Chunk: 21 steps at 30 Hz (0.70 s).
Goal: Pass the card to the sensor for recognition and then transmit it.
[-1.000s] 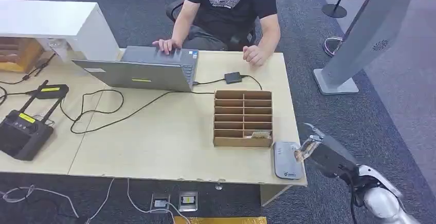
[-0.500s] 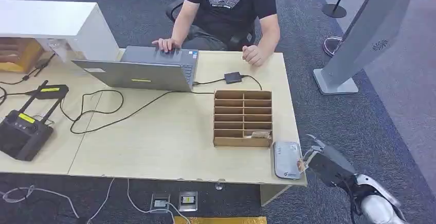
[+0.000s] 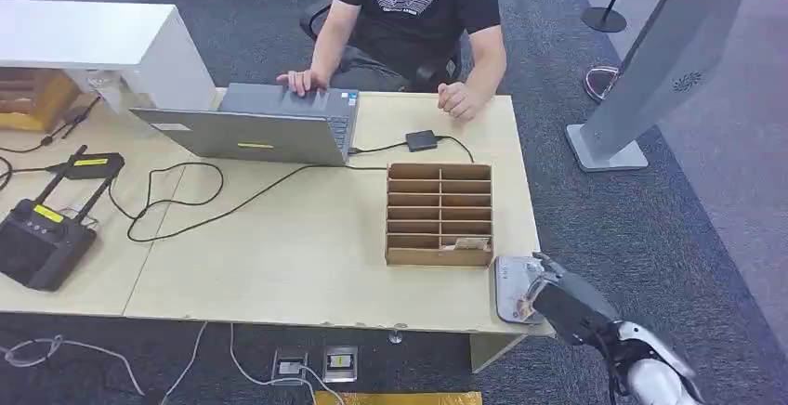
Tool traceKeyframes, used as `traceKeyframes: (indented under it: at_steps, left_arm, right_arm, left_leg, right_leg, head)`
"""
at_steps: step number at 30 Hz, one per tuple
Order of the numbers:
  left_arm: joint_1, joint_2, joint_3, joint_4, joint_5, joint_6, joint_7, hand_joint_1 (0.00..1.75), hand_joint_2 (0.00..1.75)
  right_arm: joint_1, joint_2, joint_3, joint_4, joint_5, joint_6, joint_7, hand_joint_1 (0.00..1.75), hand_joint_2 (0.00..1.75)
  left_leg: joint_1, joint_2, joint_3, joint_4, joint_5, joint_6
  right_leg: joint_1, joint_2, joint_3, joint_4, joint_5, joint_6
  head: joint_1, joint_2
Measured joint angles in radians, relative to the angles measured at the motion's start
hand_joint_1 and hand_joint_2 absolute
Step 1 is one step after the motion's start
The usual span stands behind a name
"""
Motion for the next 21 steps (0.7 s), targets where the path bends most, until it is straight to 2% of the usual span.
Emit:
traceKeyframes:
  at_steps: [21]
  left_arm:
    - [0.0,-0.005,-0.012,0.0,0.01,0.01,-0.011,0.0,0.0]
  right_arm:
    - [-0.004,-0.009,0.006,0.023,-0.003,-0.014,-0.029,1.75,1.75]
  left_leg:
    - [0.0,0.0,0.0,0.0,0.0,0.0]
  right_leg:
    - [0.0,0.0,0.0,0.0,0.0,0.0]
  head:
    - [0.0,0.0]
